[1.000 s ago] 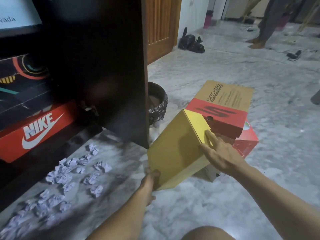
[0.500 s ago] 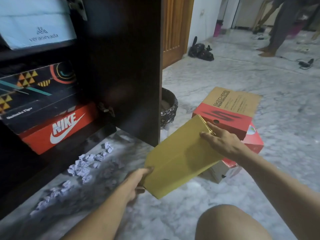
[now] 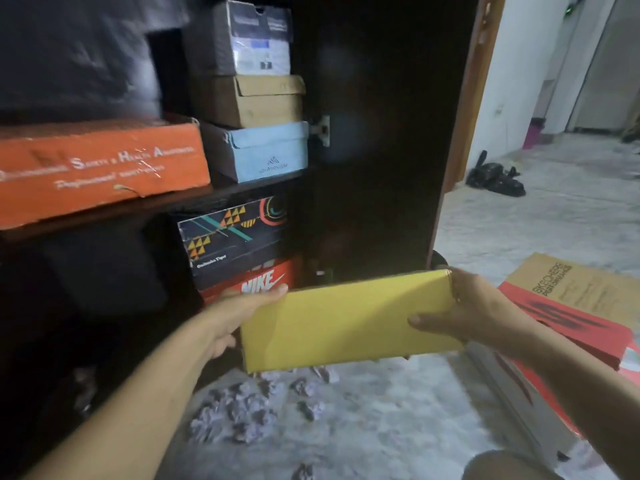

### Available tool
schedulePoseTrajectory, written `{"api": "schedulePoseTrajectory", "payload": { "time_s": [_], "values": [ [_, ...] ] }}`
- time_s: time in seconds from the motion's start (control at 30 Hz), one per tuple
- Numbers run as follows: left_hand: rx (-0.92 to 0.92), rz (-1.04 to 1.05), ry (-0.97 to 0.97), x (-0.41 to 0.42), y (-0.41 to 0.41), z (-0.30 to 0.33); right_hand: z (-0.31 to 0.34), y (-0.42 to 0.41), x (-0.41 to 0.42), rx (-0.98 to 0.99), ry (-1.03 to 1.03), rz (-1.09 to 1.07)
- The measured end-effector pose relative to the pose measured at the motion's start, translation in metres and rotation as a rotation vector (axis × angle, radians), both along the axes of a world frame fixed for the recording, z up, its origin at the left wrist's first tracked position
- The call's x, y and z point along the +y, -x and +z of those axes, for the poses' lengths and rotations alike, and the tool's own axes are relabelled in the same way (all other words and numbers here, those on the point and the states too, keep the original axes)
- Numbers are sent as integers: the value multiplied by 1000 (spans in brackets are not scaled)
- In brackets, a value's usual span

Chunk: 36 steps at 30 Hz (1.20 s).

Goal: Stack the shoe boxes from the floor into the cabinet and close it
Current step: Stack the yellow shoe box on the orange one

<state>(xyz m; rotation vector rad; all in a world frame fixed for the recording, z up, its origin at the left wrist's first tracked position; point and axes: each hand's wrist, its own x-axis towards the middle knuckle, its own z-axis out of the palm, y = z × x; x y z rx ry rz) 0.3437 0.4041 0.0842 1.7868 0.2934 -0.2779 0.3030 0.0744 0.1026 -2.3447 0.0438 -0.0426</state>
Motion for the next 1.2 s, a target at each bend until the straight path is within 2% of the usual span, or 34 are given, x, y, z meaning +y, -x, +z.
{"api": "schedulePoseTrajectory", "payload": {
  "time_s": [0.23,0.4,0.53,0.67,0.9,1.0,1.07,1.2],
  "values": [
    [-520,244,-32,61,30,109,68,-31,72,-336,-142,152],
    [-767,375,-36,96,45,171,122,-50,116,-541,-311,274],
    [-849,531,-46,124,37,201,156,-80,154,-635,-368,327],
    [-900,719,-183,149,25,221,178,-116,197,-654,-403,366],
    [-940,973,-166,183,-22,232,200,-170,267,-660,-358,407],
    [-968,1084,-162,188,-46,224,199,-191,290,-672,-265,344],
    [-1029,1146,-183,191,-59,218,199,-204,302,-693,-277,316],
    [-1115,1232,-326,201,-75,215,207,-211,319,-711,-280,250]
  ]
}}
